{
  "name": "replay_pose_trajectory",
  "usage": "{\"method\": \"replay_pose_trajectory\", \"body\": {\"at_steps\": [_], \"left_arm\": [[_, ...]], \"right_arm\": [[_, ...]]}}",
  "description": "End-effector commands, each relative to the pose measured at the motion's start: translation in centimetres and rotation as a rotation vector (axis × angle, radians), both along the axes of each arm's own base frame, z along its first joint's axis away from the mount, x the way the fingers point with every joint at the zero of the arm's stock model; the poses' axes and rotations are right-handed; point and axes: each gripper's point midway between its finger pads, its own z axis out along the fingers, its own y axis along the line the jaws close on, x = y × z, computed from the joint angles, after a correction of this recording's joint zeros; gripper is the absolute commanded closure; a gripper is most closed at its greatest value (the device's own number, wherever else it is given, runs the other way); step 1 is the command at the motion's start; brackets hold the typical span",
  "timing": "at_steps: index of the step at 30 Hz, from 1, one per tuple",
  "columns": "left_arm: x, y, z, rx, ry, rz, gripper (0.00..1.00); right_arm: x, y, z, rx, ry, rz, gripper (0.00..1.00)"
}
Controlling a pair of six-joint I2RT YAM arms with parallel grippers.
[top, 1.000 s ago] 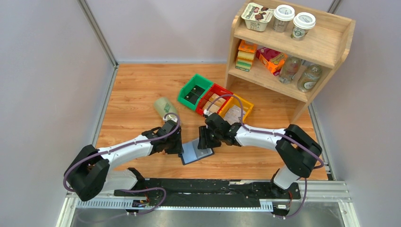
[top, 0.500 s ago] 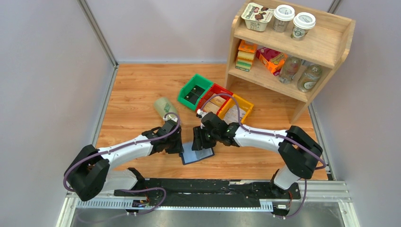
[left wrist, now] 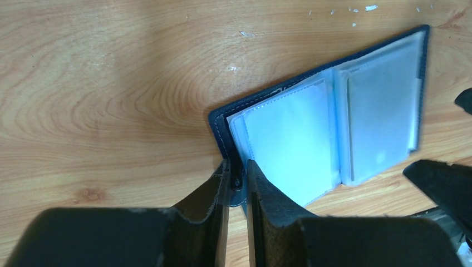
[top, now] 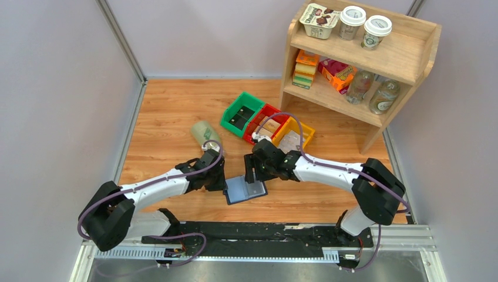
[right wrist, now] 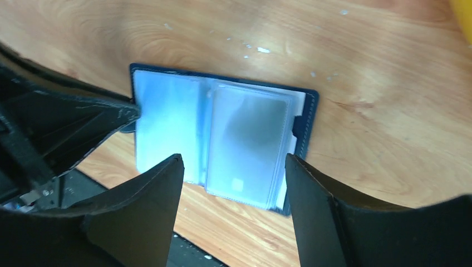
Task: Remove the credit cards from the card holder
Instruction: Remove the credit card from the card holder.
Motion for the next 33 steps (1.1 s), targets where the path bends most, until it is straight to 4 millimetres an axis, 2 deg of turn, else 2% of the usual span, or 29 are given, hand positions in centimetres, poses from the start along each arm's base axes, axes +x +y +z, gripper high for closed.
{"method": "replay_pose_trajectory", "body": {"at_steps": [1,6,16,18,21,27,33], "left_arm": [[-0.8,0.7,-0.7,0.022,0.024,0.003,0.78],[-0.9,0.7,-0.8,0.019,0.027,0.004,0.78],[-1.0,0.7,-0.8,0.016,0.028,0.004,0.79],[-1.0,0.7,-0.8,0.015,0.026,0.004,0.78],[-1.0,0.7,-0.8,0.016,0.027,0.003,0.79],[-0.9,0.6,-0.8,0.014,0.025,0.003,0.79],[-0.9,0.6,-0.8,0.015,0.026,0.003,0.79]], "right_arm": [[1.8,-0.6,1.7,-0.034,-0.091,-0.039,0.32],[1.7,0.0,0.7,-0.034,-0.068,-0.023,0.36],[1.4,1.2,-0.8,-0.026,-0.029,0.018,0.39],[0.8,1.5,-1.0,-0.013,0.000,0.042,0.40],[0.7,1.7,-1.1,-0.009,0.007,0.052,0.46],[0.6,1.6,-1.4,-0.022,0.013,0.053,0.48],[1.6,0.3,-1.3,-0.076,-0.031,0.001,0.46]]}}
